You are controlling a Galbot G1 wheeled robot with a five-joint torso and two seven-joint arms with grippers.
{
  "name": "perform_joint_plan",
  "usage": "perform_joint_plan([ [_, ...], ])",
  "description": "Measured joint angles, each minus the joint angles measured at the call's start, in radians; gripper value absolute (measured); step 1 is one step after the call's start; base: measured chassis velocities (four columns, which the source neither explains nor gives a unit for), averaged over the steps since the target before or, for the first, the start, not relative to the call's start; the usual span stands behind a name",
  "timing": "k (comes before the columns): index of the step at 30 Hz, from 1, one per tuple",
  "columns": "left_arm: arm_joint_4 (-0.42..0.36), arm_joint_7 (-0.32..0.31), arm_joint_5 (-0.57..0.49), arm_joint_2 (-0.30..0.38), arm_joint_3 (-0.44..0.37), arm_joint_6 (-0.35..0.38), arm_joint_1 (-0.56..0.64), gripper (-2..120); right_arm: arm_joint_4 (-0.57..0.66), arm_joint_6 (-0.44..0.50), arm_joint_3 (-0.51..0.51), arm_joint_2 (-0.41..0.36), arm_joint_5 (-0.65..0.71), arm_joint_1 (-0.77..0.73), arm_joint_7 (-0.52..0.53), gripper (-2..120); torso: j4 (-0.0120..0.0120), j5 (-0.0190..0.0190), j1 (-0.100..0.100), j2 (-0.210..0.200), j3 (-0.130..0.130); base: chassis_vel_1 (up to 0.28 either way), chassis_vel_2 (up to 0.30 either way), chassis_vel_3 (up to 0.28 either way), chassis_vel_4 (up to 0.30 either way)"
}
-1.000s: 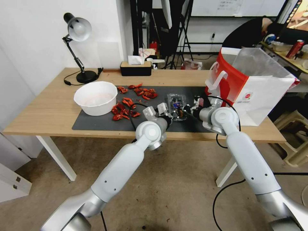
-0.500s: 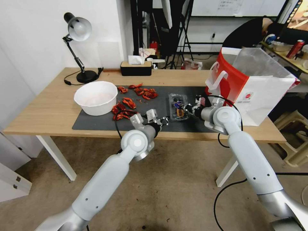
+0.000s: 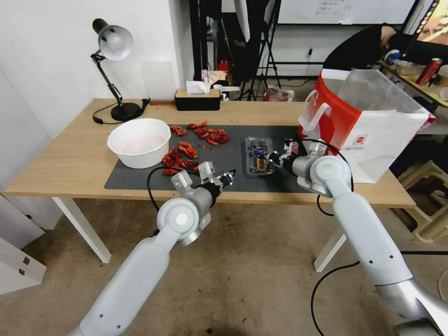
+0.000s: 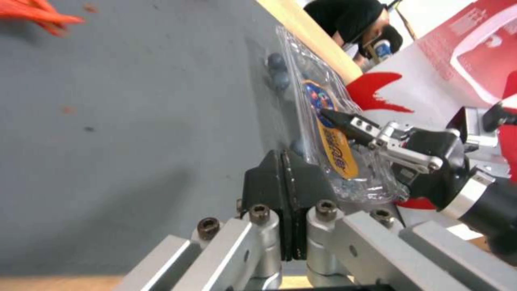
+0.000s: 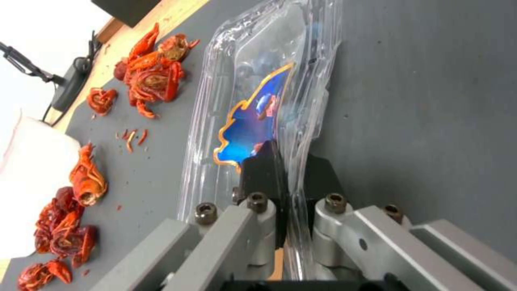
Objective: Close the takeout container lid, then place the container into the takeout bag.
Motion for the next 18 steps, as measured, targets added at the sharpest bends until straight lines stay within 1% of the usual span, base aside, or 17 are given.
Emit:
perform_joint_plan([
  [6,-0.061,0.019,0.027,0.035,-0.035,-0.001,0.083,0,0.001,0.000,0.011,0.008,-0.002,-0.005,-0.008,1,0.0002,0.0001,0.000,0.000,0.000,0.000,0.000,0.000,0.000],
  [7,-0.061,0.019,0.027,0.035,-0.035,-0.001,0.083,0,0.001,0.000,0.011,0.008,-0.002,-0.005,-0.008,1,0.0002,0.0001,0.000,0.000,0.000,0.000,0.000,0.000,0.000],
  [10,-0.092,0.035,0.082,0.046,-0.058,-0.001,0.147,0,0.008,-0.001,0.015,0.006,-0.009,-0.006,-0.024,1,0.0002,0.0001,0.000,0.000,0.000,0.000,0.000,0.000,0.000],
  [12,-0.096,0.037,0.087,0.047,-0.061,-0.001,0.154,0,0.009,-0.001,0.015,0.006,-0.010,-0.006,-0.025,1,0.0002,0.0001,0.000,0.000,0.000,0.000,0.000,0.000,0.000],
  [15,-0.140,0.061,0.155,0.057,-0.092,-0.014,0.242,13,0.031,0.002,0.021,0.005,-0.018,-0.009,-0.044,0,0.0002,0.0000,0.000,0.000,0.000,0.000,0.000,0.000,0.000],
  [16,-0.140,0.061,0.155,0.057,-0.092,-0.014,0.242,13,0.031,0.002,0.021,0.005,-0.018,-0.009,-0.044,0,0.0002,0.0000,0.000,0.000,0.000,0.000,0.000,0.000,0.000],
  [17,-0.152,0.067,0.172,0.060,-0.101,-0.019,0.268,19,0.040,0.004,0.021,0.004,-0.020,-0.010,-0.049,0,0.0002,0.0001,0.000,0.000,0.000,0.000,0.000,0.000,0.000],
  [18,-0.154,0.068,0.174,0.061,-0.102,-0.020,0.272,21,0.043,0.005,0.021,0.004,-0.021,-0.011,-0.050,0,0.0003,0.0001,0.000,0.000,0.000,0.000,0.000,0.000,0.000],
])
